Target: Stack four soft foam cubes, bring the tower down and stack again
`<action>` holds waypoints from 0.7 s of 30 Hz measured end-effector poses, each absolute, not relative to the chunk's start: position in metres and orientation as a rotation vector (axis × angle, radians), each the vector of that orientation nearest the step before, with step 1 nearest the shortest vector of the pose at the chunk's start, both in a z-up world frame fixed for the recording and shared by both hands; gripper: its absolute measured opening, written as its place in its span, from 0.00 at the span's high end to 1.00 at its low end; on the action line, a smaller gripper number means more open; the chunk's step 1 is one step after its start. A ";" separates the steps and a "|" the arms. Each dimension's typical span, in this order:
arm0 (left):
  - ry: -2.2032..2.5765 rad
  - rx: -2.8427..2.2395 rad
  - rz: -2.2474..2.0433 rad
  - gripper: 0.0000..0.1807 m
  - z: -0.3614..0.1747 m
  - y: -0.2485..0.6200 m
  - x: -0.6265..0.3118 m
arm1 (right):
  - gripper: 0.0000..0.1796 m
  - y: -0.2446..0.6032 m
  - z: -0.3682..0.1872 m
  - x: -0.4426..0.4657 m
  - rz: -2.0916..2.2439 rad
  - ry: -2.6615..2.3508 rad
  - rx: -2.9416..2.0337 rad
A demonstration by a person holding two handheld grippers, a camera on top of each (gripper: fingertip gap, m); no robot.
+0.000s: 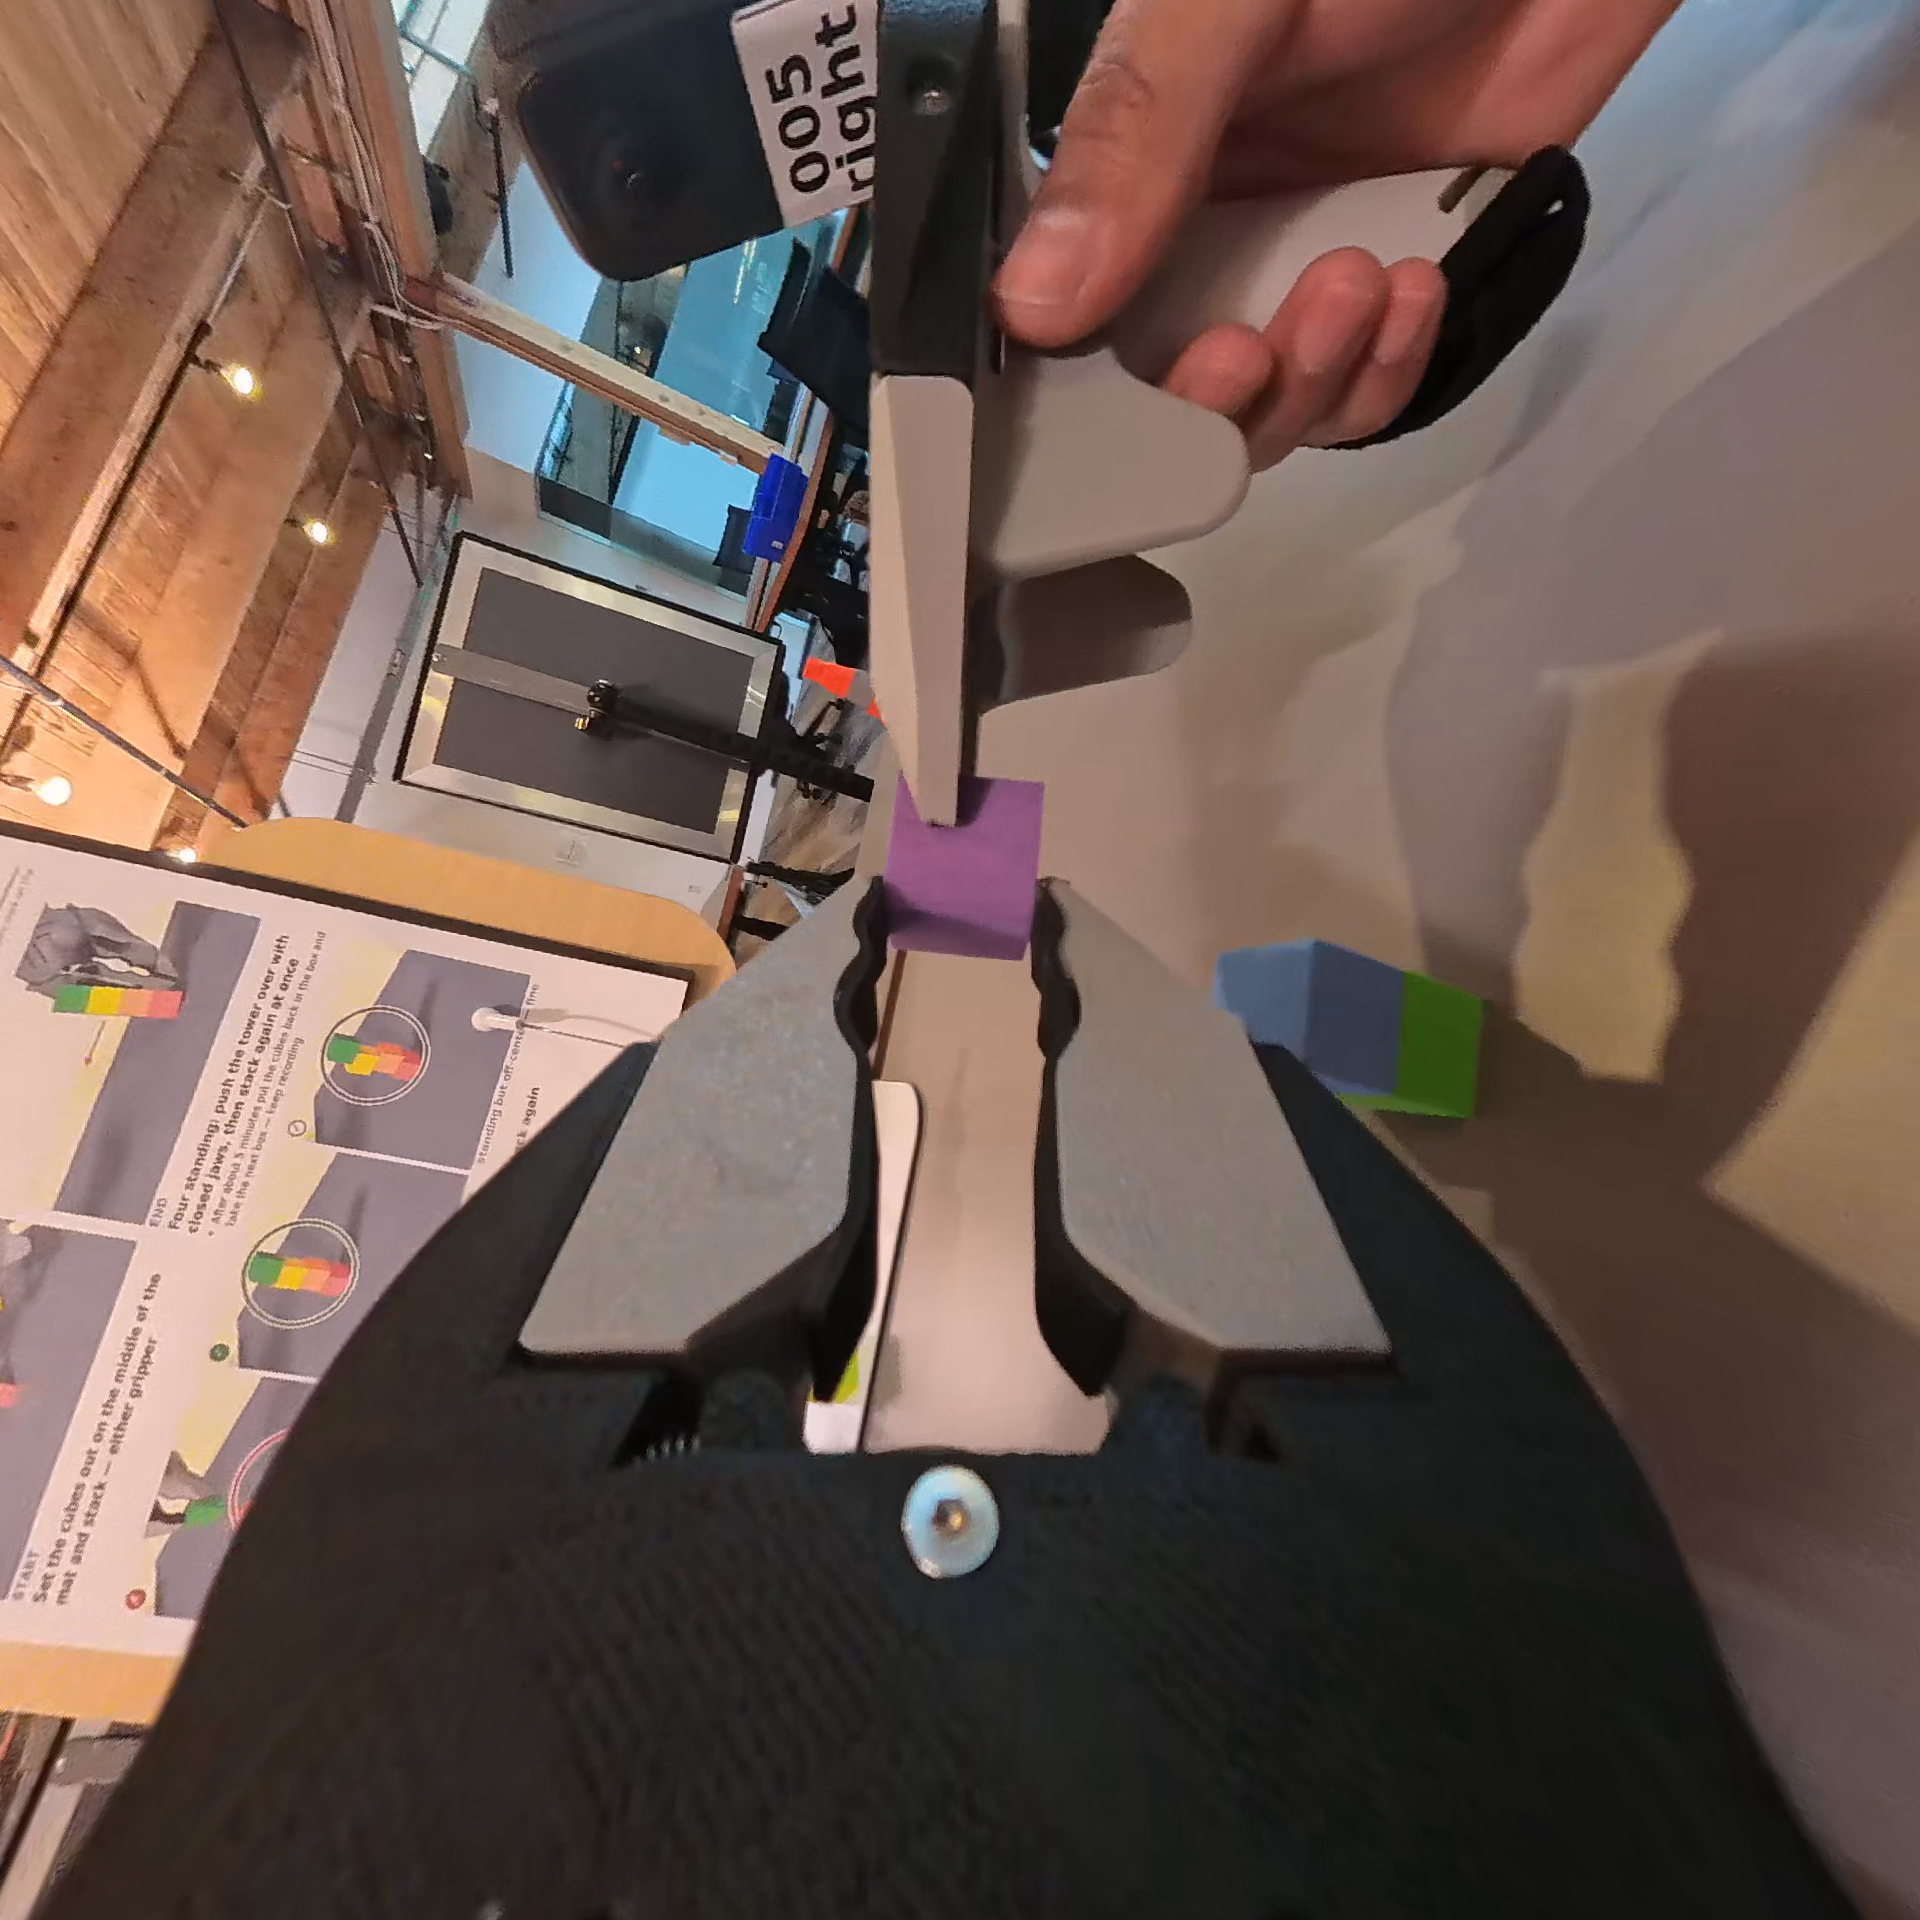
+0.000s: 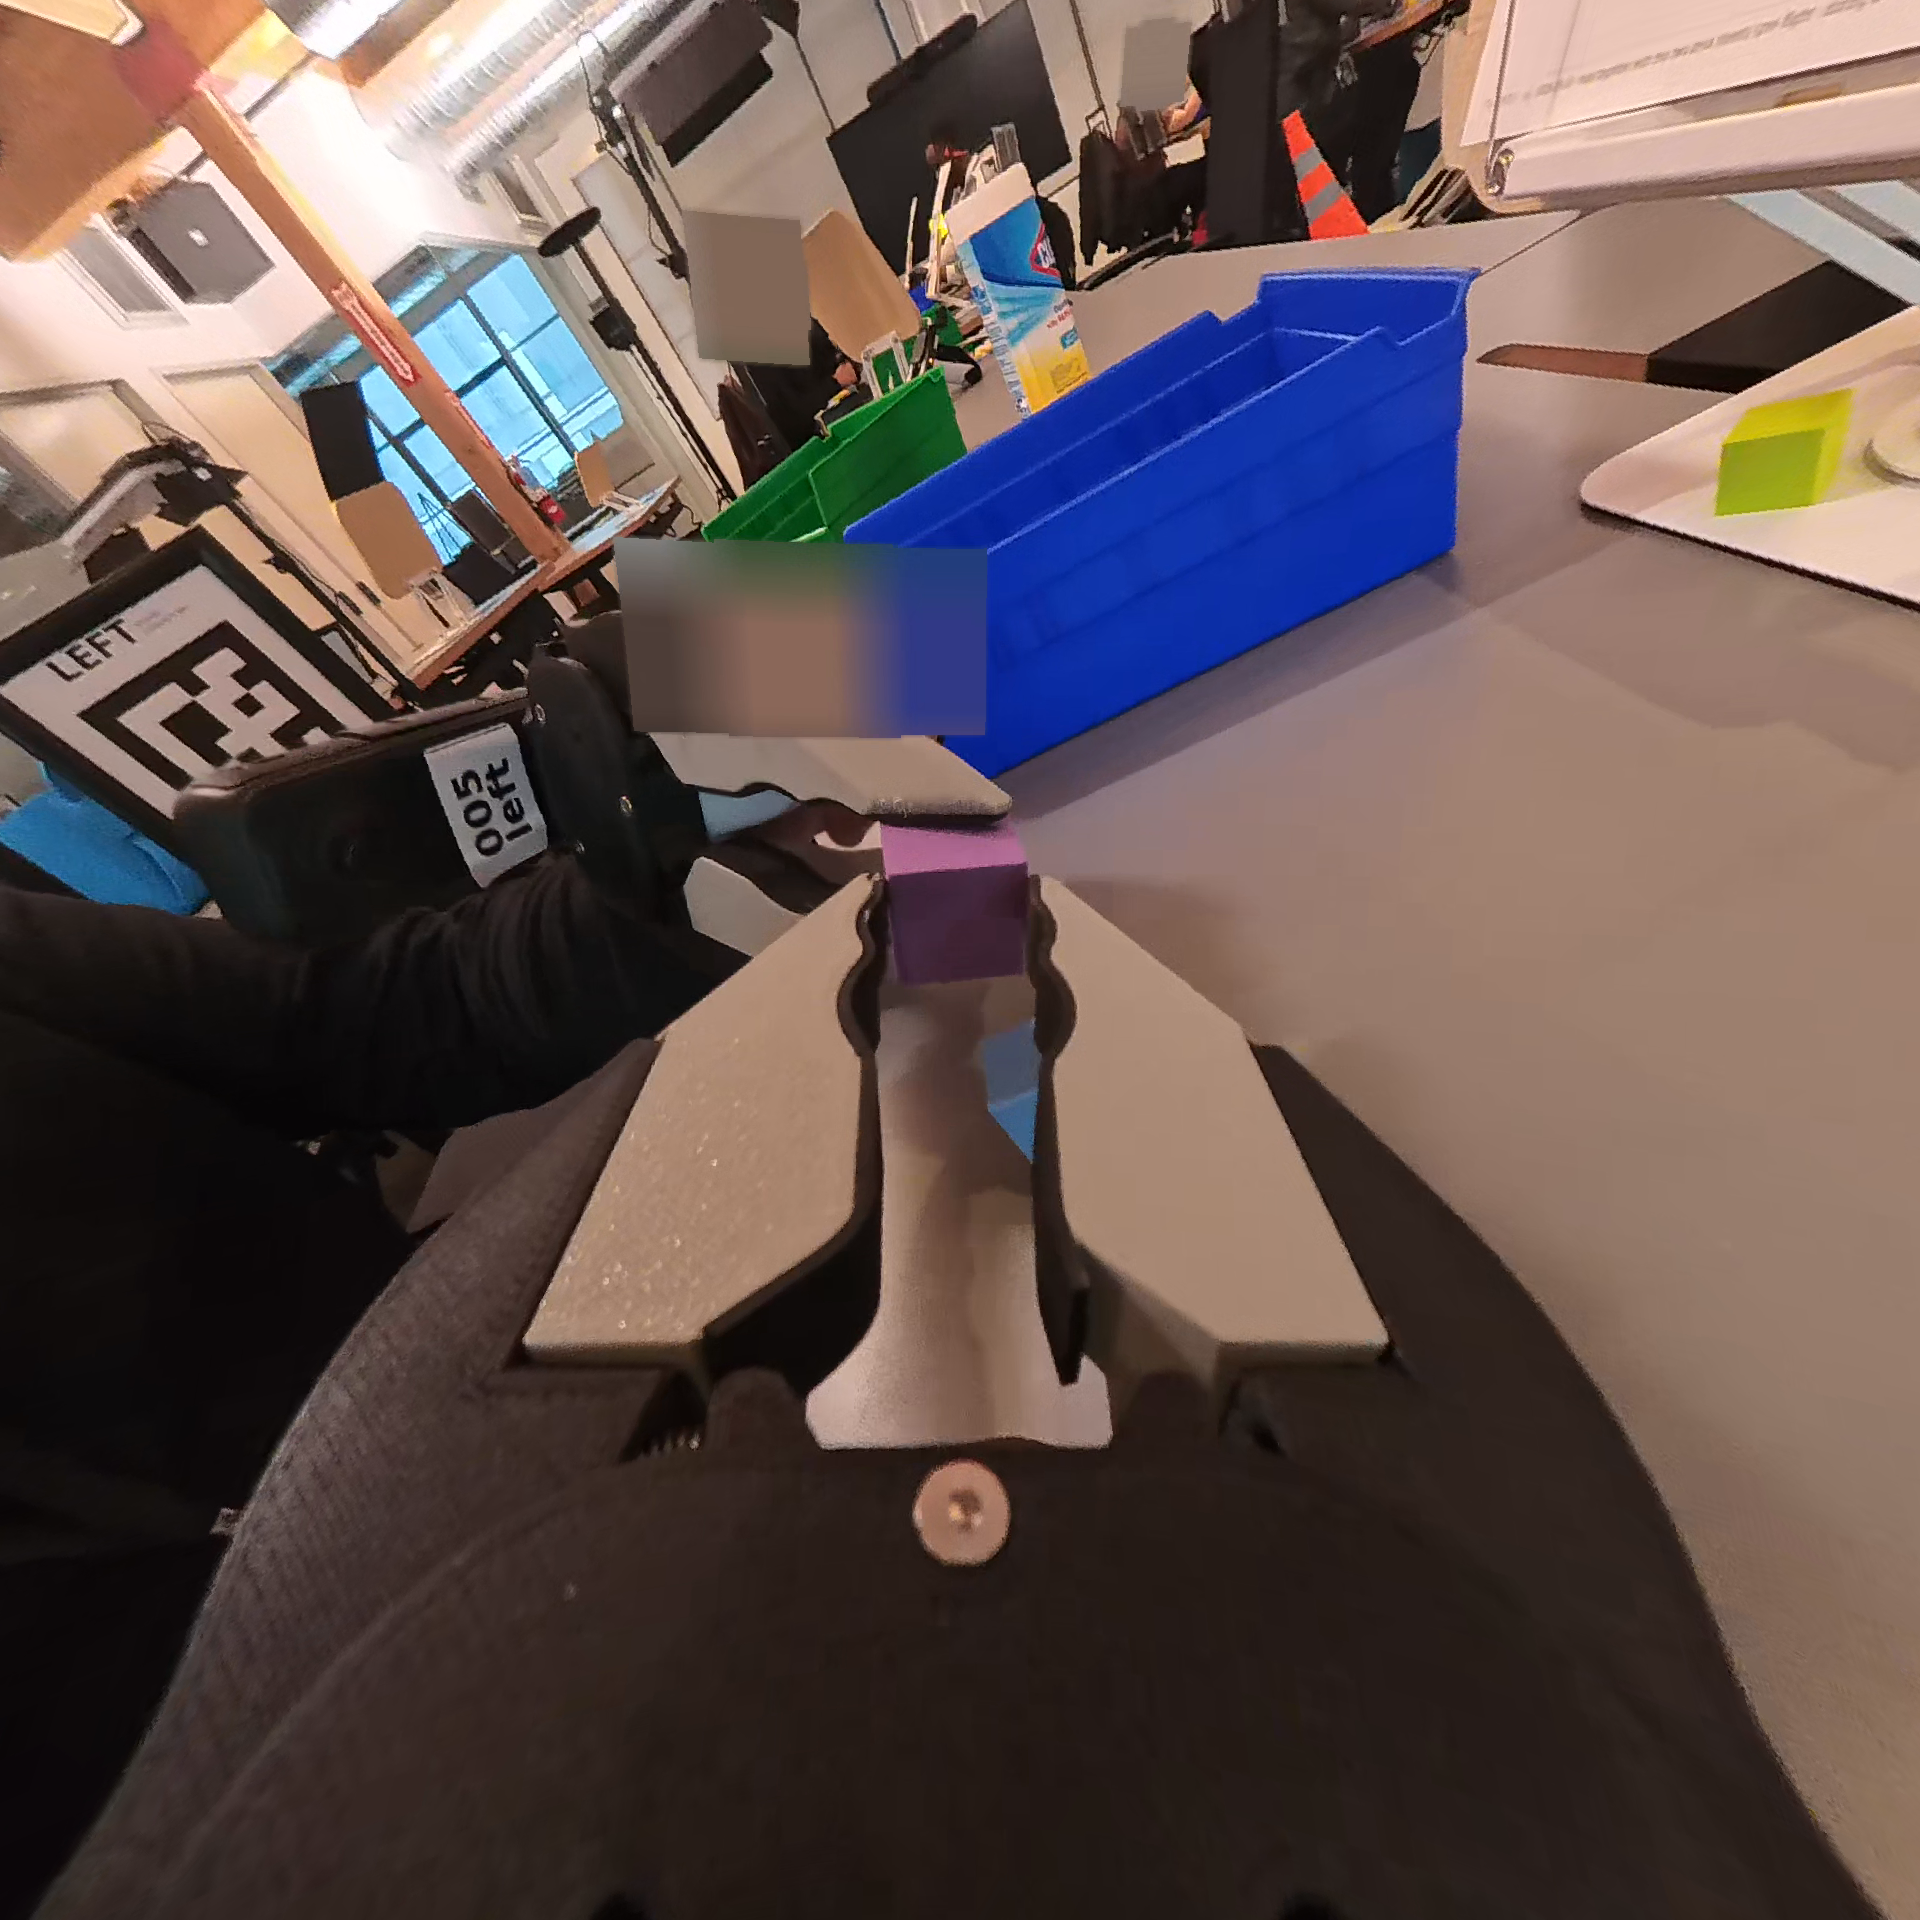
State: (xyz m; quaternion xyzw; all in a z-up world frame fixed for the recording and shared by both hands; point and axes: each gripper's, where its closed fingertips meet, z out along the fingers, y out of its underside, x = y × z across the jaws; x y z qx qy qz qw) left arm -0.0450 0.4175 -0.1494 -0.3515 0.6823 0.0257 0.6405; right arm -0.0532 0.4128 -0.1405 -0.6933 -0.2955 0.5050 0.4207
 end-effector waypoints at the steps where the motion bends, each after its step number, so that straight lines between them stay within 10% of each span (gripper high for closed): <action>1: 1.558 -0.795 0.069 0.86 -0.150 0.418 -0.045 | 0.87 0.413 -0.142 -0.053 1.264 -0.743 -1.740; 21: 1.508 -0.924 -0.157 0.89 -0.147 0.425 -0.067 | 0.87 0.412 -0.131 -0.047 1.126 -0.778 -1.582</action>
